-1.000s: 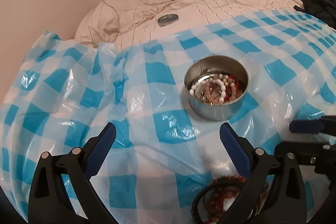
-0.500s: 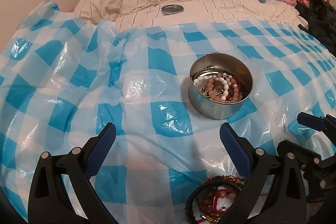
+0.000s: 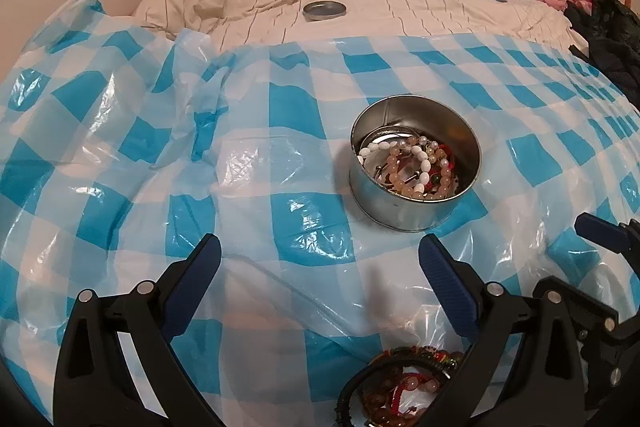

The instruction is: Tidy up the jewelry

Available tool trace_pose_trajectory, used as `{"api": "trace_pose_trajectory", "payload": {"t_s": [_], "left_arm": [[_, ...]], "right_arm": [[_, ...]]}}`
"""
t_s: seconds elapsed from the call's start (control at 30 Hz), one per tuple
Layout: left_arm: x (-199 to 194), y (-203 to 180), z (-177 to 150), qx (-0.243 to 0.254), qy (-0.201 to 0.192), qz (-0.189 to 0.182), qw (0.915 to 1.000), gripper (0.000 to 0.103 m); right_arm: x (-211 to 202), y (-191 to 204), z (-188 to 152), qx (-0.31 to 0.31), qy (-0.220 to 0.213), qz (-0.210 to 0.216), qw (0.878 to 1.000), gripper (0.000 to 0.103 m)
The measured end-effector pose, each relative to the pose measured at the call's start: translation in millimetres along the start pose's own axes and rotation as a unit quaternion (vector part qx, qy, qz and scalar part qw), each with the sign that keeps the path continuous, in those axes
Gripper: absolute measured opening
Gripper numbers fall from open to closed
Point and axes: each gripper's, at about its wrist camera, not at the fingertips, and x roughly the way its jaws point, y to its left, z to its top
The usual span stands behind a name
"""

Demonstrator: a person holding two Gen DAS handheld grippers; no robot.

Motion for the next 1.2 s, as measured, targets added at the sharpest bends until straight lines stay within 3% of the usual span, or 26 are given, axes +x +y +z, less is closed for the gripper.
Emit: {"api": "trace_pose_trajectory", "payload": {"t_s": [1.2], "left_arm": [[3.8, -3.1, 1.2, 0.006, 0.002, 0.01, 0.9999, 0.095]], "right_arm": [[-2.9, 3.9, -0.7, -0.002, -0.005, 0.004, 1.0, 0.094]]}}
